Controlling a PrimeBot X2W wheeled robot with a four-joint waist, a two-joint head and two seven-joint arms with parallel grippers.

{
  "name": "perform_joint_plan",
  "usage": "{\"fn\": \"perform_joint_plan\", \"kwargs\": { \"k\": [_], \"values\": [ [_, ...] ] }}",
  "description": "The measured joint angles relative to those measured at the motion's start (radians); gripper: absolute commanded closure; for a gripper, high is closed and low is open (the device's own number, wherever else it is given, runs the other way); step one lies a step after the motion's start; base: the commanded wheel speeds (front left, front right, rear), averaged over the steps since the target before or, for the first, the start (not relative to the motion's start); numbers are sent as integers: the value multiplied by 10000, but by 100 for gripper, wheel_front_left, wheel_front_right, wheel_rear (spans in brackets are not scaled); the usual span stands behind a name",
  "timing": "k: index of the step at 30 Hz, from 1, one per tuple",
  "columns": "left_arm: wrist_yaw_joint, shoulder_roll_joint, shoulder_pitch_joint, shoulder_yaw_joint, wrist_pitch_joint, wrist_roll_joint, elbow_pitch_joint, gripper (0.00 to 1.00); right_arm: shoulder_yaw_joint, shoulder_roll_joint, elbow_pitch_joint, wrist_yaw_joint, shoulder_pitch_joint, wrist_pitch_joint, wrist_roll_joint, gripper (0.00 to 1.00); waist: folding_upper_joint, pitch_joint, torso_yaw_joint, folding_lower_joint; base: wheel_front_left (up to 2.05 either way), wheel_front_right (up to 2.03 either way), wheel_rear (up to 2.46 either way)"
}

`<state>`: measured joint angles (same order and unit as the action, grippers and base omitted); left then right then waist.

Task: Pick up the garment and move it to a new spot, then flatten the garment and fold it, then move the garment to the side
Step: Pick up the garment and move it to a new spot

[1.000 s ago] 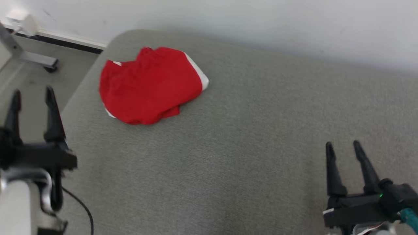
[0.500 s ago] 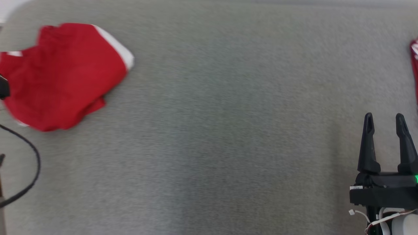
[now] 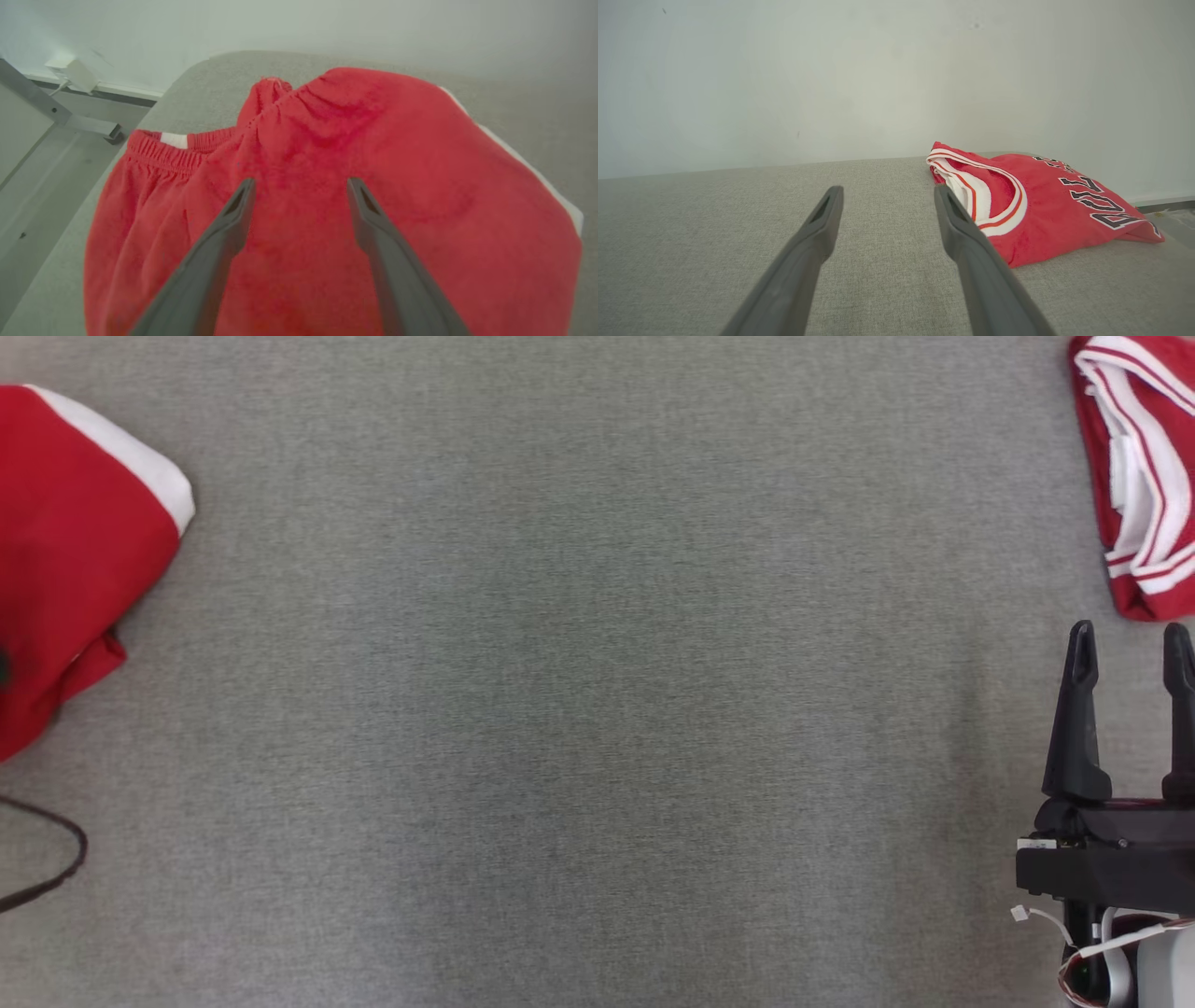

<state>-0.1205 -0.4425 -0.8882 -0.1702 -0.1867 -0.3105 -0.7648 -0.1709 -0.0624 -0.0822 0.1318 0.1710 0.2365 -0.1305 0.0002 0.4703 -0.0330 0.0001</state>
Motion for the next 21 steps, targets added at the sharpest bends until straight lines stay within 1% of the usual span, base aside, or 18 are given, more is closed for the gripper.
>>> {"fn": "perform_joint_plan", "kwargs": {
  "k": [3, 7, 9, 13, 14, 15, 16, 17, 21],
  "values": [
    [0, -27, -1, 12, -888, -123, -587, 0, -42, 0, -113, 0, 12, -73, 19, 0, 0, 1, -130, -1, 0, 0, 0],
    [2, -52, -171, -161, -1396, -531, -957, 0, -42, 13, -230, 0, 8, -115, 31, 0, -2, -62, -202, -2, 0, 0, 0],
    [52, -52, -167, -144, -1689, -564, -1208, 0, -23, 13, -244, 0, 5, -136, 33, 0, -1, -73, -245, -2, 0, 0, 0],
    [75, -13, -156, -188, -1843, -688, -1427, 0, 21, 36, -320, 0, 12, -178, 79, 0, -2, -74, -332, -2, 0, 0, 0],
    [77, -10, -156, -182, -1829, -688, -1455, 3, 13, 35, -339, 0, 14, -188, 79, 0, -2, -73, -346, -3, 0, 0, 0],
    [109, -6, -152, -161, -1785, -686, -1482, 42, 13, 35, -347, 0, 15, -211, 81, 0, -2, -75, -356, -2, 0, 0, 0],
    [146, -4, -142, -123, -1684, -679, -1482, 69, 12, 36, -349, 0, 20, -222, 96, 0, -2, -86, -360, -2, 0, 0, 0],
    [155, 2, -131, -84, -1561, -652, -1482, 100, 15, 38, -351, 0, 25, -238, 105, 0, -1, -101, -365, -2, 0, 0, 0],
    [192, 2, -122, 65, -1078, -520, -1438, 100, -13, 48, -339, 0, 28, -253, 121, 0, -1, -232, -349, -2, 0, 0, 0]
  ]
}}
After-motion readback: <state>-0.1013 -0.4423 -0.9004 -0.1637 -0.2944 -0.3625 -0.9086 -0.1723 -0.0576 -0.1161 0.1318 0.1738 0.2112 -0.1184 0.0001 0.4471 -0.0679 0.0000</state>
